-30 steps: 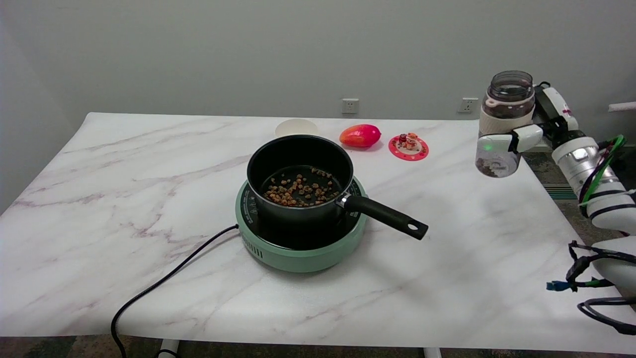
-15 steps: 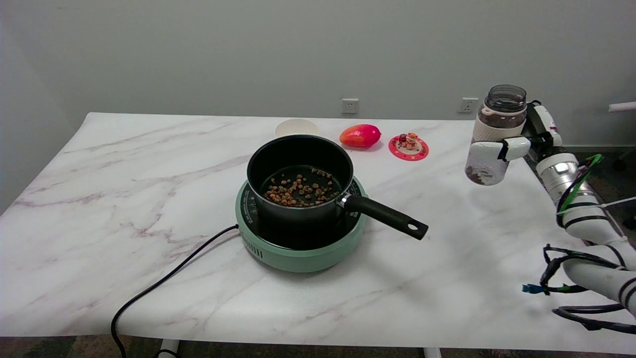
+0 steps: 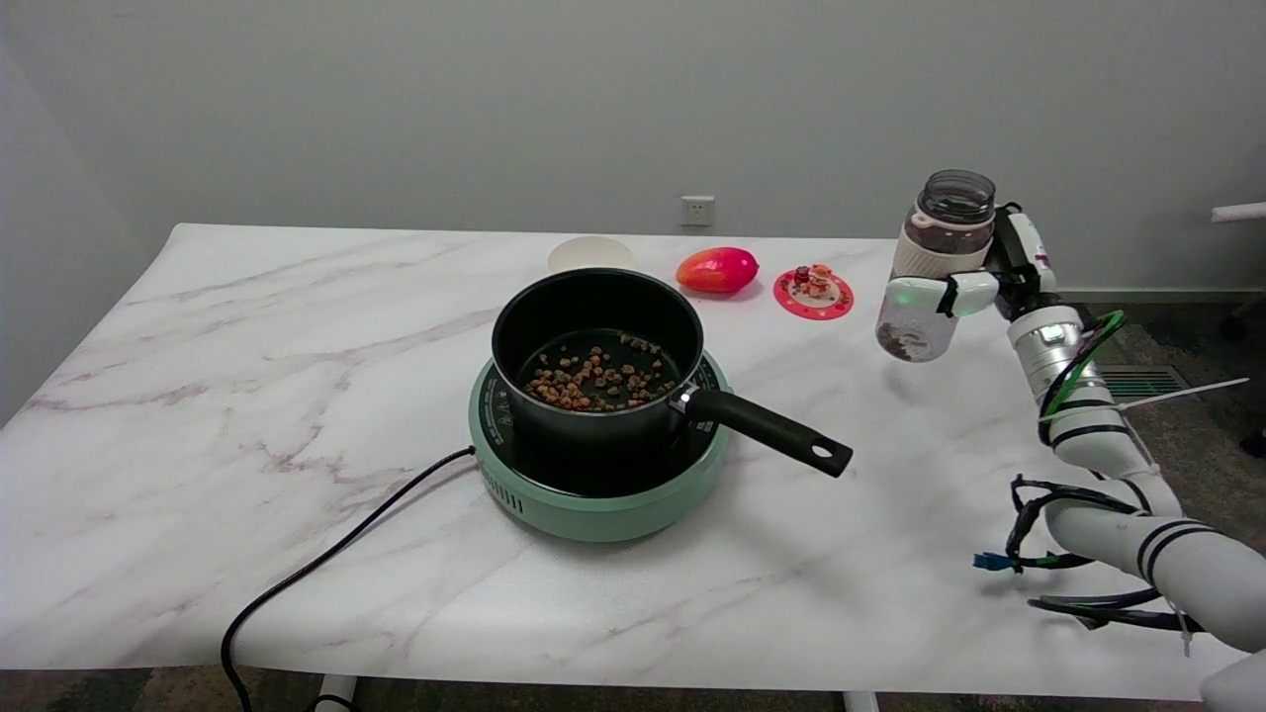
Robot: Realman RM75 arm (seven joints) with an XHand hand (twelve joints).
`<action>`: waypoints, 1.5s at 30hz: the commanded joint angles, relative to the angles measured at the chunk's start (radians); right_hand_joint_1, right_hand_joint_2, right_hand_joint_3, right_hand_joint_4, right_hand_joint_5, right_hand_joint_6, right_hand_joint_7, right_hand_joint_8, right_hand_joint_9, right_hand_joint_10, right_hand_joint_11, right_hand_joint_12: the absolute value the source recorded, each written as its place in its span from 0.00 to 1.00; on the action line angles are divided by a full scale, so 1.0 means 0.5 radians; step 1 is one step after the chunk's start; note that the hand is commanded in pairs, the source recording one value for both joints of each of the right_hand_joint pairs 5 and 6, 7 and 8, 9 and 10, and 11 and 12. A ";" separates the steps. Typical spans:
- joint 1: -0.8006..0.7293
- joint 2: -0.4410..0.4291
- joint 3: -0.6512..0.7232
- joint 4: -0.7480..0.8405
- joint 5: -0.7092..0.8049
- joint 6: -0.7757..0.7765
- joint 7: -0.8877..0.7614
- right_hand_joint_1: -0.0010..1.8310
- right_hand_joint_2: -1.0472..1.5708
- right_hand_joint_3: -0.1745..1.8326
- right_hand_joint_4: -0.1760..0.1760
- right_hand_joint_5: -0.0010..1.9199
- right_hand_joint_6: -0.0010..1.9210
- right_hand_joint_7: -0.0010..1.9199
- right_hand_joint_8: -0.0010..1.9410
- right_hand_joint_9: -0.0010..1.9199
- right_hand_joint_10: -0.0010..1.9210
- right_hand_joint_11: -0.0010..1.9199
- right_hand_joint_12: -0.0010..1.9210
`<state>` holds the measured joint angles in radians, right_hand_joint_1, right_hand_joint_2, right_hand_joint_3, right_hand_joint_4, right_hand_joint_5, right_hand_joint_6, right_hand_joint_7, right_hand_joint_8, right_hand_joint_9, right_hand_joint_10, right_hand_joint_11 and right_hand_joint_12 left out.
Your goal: Place the bottle onto the table.
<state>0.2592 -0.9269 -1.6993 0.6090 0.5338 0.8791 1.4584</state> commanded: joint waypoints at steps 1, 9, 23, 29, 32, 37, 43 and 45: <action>0.194 -0.189 -0.204 -0.350 0.030 0.216 -0.055 0.75 0.87 0.35 0.50 1.00 1.00 1.00 0.99 0.72 0.72 0.64 0.64; 0.160 -0.237 -0.206 -0.410 0.138 0.287 -0.115 0.75 0.86 0.35 0.50 1.00 1.00 1.00 0.99 0.71 0.71 0.64 0.64; 0.125 -0.295 -0.216 -0.416 0.263 0.307 -0.150 0.76 0.84 0.37 0.50 1.00 1.00 1.00 0.99 0.71 0.71 0.63 0.63; 0.089 -0.323 -0.225 -0.407 0.306 0.310 -0.150 0.76 0.84 0.38 0.50 1.00 1.00 1.00 0.99 0.71 0.71 0.63 0.63; 0.078 -0.323 -0.225 -0.407 0.306 0.318 -0.150 0.76 0.83 0.38 0.50 1.00 1.00 1.00 0.99 0.71 0.71 0.63 0.63; 0.064 -0.323 -0.223 -0.407 0.308 0.326 -0.150 0.76 0.83 0.38 0.50 1.00 1.00 1.00 0.99 0.71 0.71 0.63 0.63; 0.055 -0.323 -0.223 -0.407 0.308 0.340 -0.150 0.76 0.83 0.38 0.50 1.00 1.00 1.00 0.99 0.70 0.70 0.63 0.63; 0.053 -0.323 -0.220 -0.407 0.308 0.354 -0.150 0.77 0.78 0.40 0.50 1.00 1.00 1.00 0.99 0.70 0.70 0.64 0.63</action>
<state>0.3025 -1.0773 -1.8065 0.4100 0.6718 1.0336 1.3879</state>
